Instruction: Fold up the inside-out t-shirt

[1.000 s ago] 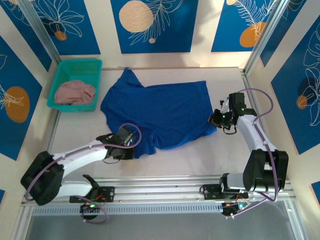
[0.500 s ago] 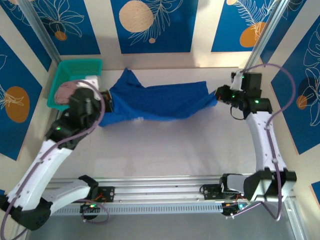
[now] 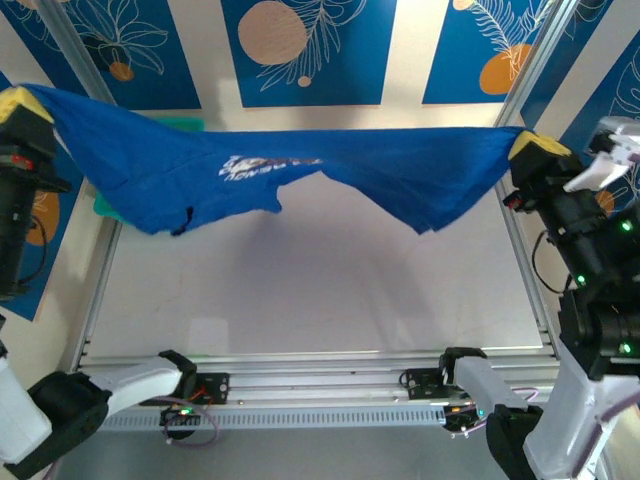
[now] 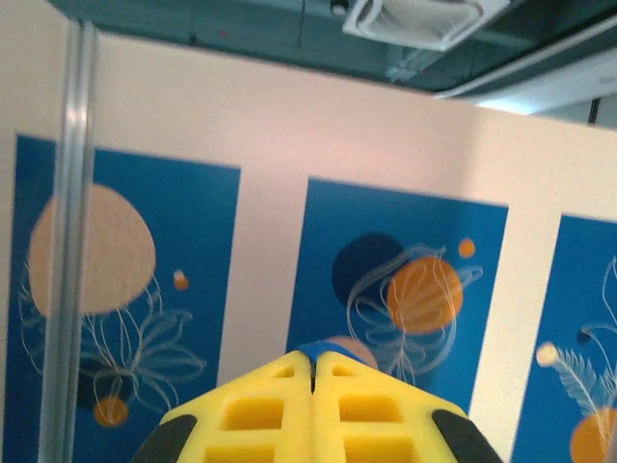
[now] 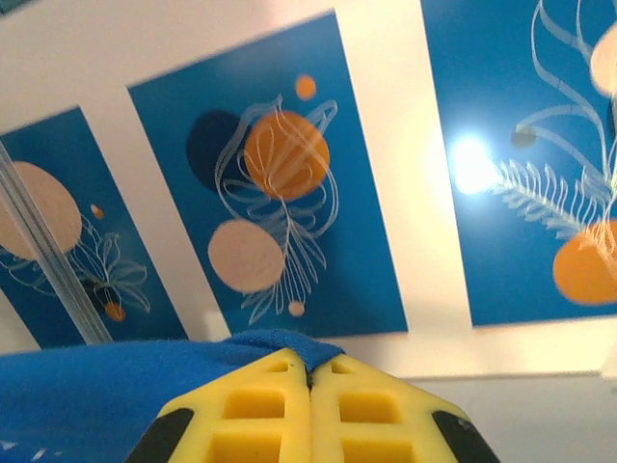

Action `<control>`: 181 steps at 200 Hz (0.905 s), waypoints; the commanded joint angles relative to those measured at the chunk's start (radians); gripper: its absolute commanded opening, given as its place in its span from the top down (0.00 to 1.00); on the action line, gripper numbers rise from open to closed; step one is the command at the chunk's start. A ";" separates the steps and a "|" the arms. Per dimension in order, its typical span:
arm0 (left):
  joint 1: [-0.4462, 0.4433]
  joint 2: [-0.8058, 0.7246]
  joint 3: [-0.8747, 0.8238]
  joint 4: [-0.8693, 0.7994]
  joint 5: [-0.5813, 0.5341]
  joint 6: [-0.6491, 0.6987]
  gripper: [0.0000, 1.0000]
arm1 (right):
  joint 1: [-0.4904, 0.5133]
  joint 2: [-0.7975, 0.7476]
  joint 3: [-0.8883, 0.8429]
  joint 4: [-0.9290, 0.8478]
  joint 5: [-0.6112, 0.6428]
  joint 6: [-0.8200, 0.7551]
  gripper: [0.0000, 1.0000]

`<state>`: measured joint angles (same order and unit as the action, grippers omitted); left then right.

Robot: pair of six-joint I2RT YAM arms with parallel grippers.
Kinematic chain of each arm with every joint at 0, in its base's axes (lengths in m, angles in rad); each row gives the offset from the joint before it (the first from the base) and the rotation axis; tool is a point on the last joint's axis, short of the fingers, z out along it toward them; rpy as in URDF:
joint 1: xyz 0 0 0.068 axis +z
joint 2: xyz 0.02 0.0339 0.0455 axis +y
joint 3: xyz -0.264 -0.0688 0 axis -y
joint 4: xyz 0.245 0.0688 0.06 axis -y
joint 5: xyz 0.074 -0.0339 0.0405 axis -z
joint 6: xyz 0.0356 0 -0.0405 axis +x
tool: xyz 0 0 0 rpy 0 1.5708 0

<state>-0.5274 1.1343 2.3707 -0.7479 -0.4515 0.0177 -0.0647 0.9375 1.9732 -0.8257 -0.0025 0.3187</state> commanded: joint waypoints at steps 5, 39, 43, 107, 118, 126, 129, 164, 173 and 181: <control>0.007 0.194 0.174 -0.088 -0.086 0.155 1.00 | 0.004 0.032 0.068 -0.048 0.074 -0.044 1.00; 0.039 0.359 0.262 -0.014 -0.121 0.243 1.00 | 0.004 0.106 0.075 -0.001 0.119 -0.089 1.00; 0.061 0.377 0.265 -0.013 -0.103 0.234 1.00 | 0.005 0.120 0.071 0.006 0.122 -0.093 1.00; 0.306 0.823 0.265 -0.018 0.213 0.019 1.00 | 0.007 0.448 -0.191 0.340 0.163 -0.131 1.00; 0.307 0.926 0.273 0.027 0.245 0.006 1.00 | 0.011 0.552 -0.211 0.407 0.169 -0.123 1.00; 0.307 1.003 0.287 0.060 0.253 -0.005 1.00 | 0.015 0.637 -0.210 0.453 0.171 -0.114 1.00; 0.307 1.034 0.294 0.074 0.254 -0.011 0.98 | 0.015 0.669 -0.203 0.466 0.172 -0.112 1.00; 0.323 1.374 0.519 0.169 0.348 -0.102 0.60 | 0.022 1.089 0.114 0.314 0.216 -0.097 0.81; 0.328 1.393 0.519 0.169 0.363 -0.130 0.47 | 0.022 1.152 0.192 0.234 0.227 -0.089 0.76; 0.334 1.390 0.503 0.144 0.376 -0.150 0.39 | 0.023 1.171 0.211 0.188 0.206 -0.087 0.71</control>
<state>-0.2222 2.5259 2.8094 -0.6384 -0.1627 -0.0444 -0.0471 2.0521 2.0300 -0.4969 0.1757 0.2173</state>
